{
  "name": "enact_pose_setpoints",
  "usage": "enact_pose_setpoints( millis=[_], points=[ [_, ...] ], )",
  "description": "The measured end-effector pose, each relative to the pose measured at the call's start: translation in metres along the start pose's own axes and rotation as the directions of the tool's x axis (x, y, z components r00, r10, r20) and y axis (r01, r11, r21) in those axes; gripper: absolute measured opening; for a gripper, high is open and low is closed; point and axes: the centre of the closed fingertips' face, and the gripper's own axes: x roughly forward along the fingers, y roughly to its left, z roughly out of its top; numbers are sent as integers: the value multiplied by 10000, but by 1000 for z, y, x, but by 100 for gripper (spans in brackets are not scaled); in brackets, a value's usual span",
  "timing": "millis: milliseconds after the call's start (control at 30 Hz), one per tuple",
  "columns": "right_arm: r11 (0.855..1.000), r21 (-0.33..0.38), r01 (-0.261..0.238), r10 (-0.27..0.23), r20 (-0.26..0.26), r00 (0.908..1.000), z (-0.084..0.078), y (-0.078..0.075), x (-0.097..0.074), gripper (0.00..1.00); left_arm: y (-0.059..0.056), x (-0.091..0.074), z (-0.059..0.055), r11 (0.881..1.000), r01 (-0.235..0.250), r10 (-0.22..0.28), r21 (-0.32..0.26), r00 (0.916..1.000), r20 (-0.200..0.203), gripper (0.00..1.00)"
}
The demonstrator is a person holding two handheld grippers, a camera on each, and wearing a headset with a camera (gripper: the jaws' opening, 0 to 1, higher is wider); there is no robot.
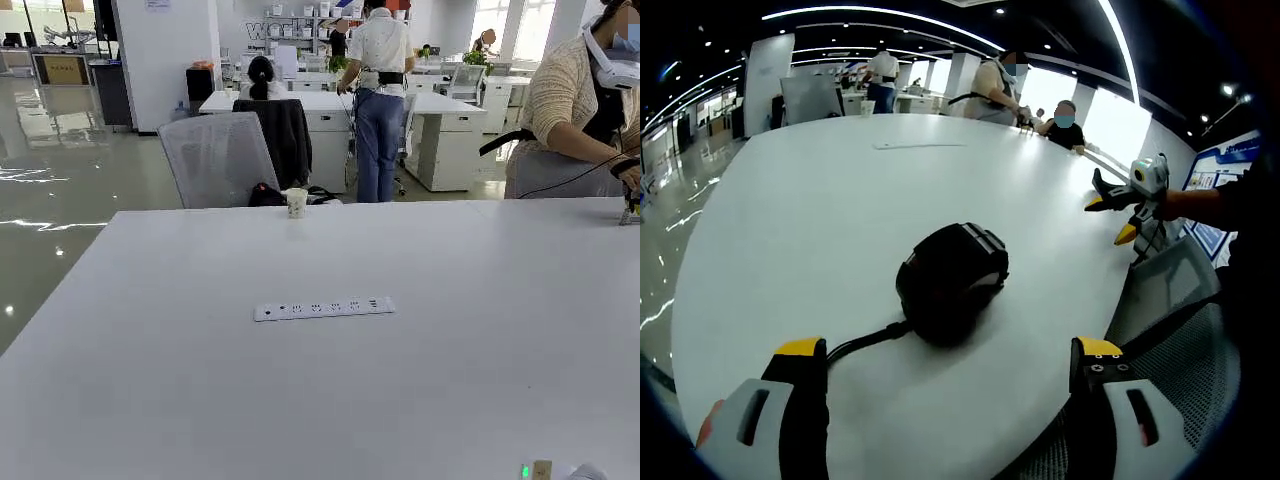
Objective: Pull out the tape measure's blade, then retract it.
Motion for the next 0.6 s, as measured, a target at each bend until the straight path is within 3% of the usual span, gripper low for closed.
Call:
enact_pose_setpoints(
  millis=[200, 600],
  points=[
    [9996, 133, 242, -240, -116, 9996, -14, -14, -19, 79, 5, -7, 0, 9997, 81, -78, 244, 9999, -108, 98],
    [9983, 562, 138, -128, -185, 9997, -32, -19, -38, 92, 19, -17, 7, 9990, 73, -67, 442, 9999, -133, 97]
  ],
)
